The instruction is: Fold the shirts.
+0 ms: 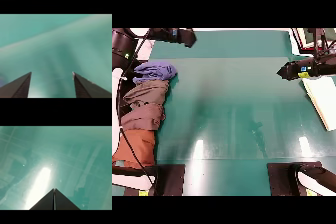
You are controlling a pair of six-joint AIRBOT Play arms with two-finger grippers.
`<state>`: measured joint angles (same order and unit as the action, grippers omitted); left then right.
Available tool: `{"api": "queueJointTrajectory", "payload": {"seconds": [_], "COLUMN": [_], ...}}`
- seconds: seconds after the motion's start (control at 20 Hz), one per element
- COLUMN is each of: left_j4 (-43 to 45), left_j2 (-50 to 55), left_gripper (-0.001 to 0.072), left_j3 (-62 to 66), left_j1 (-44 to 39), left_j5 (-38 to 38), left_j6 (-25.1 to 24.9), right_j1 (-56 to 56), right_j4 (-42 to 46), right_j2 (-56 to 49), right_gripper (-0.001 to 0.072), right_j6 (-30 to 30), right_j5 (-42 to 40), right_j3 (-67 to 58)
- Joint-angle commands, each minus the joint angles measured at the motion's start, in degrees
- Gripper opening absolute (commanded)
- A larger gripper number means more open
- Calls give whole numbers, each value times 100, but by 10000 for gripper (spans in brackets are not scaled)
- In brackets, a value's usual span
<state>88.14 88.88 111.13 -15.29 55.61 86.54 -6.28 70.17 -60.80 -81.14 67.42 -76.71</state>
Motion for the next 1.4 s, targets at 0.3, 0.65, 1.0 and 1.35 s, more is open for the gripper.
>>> {"api": "queueJointTrajectory", "payload": {"seconds": [0.3,0.65,1.0,1.35], "left_j4": [1043,1091,1086,1032], "left_j2": [1657,2317,1412,-1327], "left_gripper": [611,593,23,23], "left_j3": [-2,9,833,833], "left_j1": [1550,1676,1554,363], "left_j5": [555,109,20,-22], "left_j6": [815,822,748,74], "right_j1": [-7,-7,-7,-7], "right_j4": [7,-2,-37,-61], "right_j2": [2,-31,304,586], "right_gripper": [19,19,19,18], "right_j6": [0,0,-7,-4], "right_j5": [2,4,-557,-531], "right_j3": [-7,-7,-17,-1460]}}
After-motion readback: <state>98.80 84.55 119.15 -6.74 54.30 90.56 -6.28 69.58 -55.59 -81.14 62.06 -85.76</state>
